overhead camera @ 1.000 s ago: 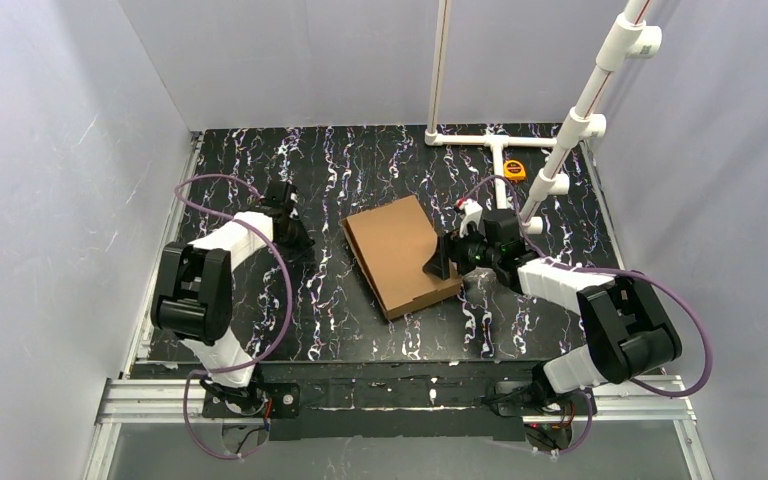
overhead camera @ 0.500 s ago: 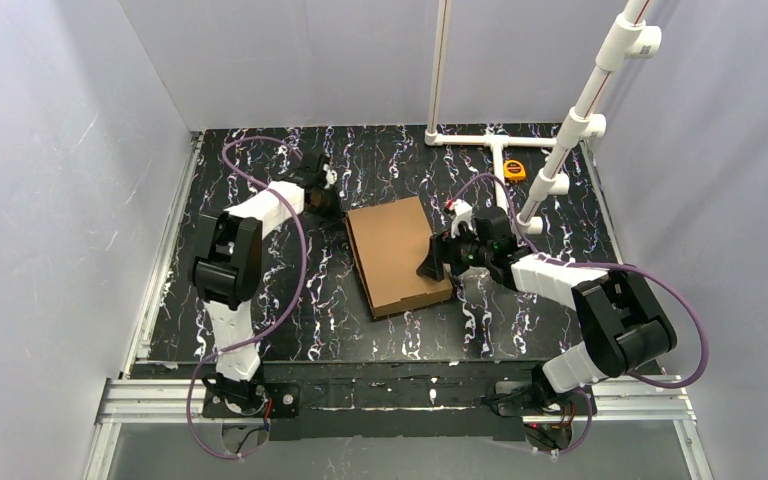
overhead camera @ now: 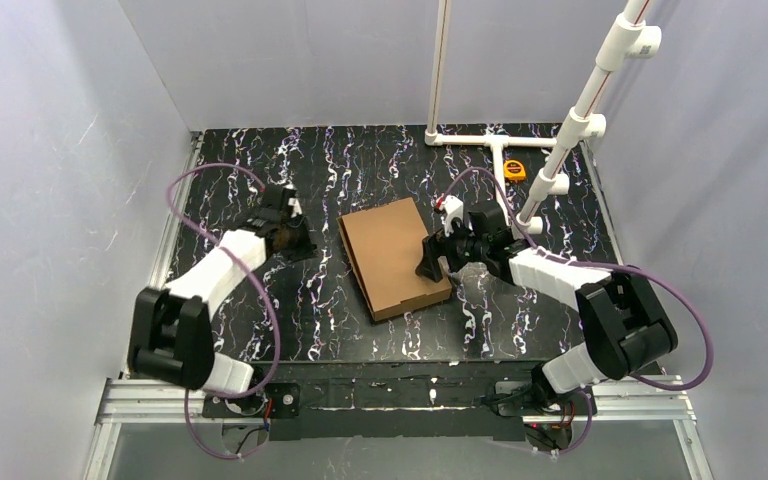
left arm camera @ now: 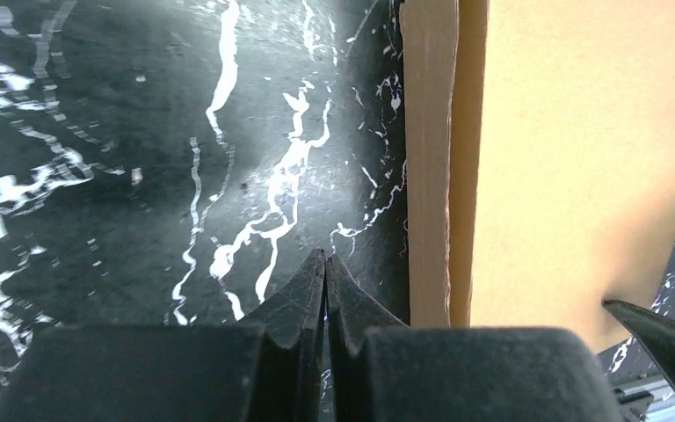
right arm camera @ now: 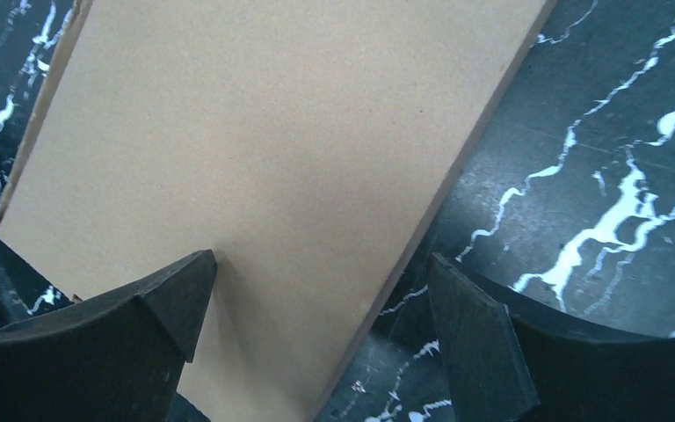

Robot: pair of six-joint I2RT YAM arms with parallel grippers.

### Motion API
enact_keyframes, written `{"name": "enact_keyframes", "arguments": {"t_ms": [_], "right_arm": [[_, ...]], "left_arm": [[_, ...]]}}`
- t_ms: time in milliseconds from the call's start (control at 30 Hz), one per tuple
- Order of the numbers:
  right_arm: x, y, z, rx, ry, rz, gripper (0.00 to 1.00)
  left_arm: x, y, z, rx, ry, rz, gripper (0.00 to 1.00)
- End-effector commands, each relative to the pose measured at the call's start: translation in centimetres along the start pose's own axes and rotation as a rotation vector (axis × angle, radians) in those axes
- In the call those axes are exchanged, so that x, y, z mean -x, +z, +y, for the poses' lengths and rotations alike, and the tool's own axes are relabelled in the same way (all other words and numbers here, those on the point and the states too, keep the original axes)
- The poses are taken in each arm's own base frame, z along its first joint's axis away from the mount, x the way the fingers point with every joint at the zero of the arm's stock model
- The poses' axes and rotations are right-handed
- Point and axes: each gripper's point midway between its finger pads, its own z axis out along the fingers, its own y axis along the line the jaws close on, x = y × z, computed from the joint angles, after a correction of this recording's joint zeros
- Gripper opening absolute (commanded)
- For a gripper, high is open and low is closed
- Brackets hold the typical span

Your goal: Fold the paper box

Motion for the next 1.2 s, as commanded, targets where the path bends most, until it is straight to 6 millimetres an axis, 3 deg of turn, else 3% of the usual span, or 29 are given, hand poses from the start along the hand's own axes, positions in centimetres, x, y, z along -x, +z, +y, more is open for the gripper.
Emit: {"name": "enact_keyframes", "arguments": {"t_ms": [0,67,200,300,367,433,500,567,733,767,833,900,1167], "right_arm": [[2.9,-1.9,-1.0,-0.083,-0.168,-0.031,0.98],[5.1,-2.9,-1.0,-0.114,-0.231,-0.080,0.98],[8.8,-4.5,-0.5,-0.123,-0.362,-0.152,0.98],[10.3,-5.1,0.6,-0.062,-0.461,-0.132,0.98],[10.9,-4.8,1.2,-0.017,-0.455,-0.115,0.98],[11.0,-3.7,1.9,0.060,-0.439,-0.071,0.99],[11.6,-2.2,1.8,0.075,-0.387,-0.026,0.98],[12.7,-0.7,0.4,-0.017,-0.339,-0.035,0.98],[16.2,1.7,-4.7,-0.372,-0.048,-0.206,0.98],[16.3,2.1,-5.7,-0.427,0.014,-0.218,0.98],[16.2,3.0,-6.8,-0.477,0.109,-0.230,0.98],[15.6,4.0,-7.2,-0.478,0.174,-0.241,0.98],[13.0,7.5,-5.8,-0.339,0.326,-0.219,0.92]], "left_arm": [[1.1,-3.1,1.3,-0.030,-0.034,-0.150,0.00],[0.7,-3.7,1.6,-0.052,-0.036,-0.174,0.00],[0.1,-3.4,2.0,-0.106,-0.099,-0.183,0.21],[0.3,-3.0,1.3,-0.197,-0.173,-0.163,0.67],[0.4,-2.7,0.6,-0.263,-0.200,-0.142,0.80],[0.6,-2.5,0.0,-0.312,-0.200,-0.139,0.84],[1.1,-2.4,-0.4,-0.344,-0.191,-0.145,0.84],[1.5,-2.1,-0.4,-0.344,-0.193,-0.149,0.81],[2.8,-0.3,0.1,-0.294,-0.226,-0.124,0.47],[2.9,0.3,0.4,-0.276,-0.236,-0.114,0.39],[3.2,1.2,0.9,-0.241,-0.251,-0.099,0.33],[3.5,1.9,1.0,-0.229,-0.257,-0.086,0.28],[3.6,4.2,1.0,-0.225,-0.273,-0.033,0.18]]}}
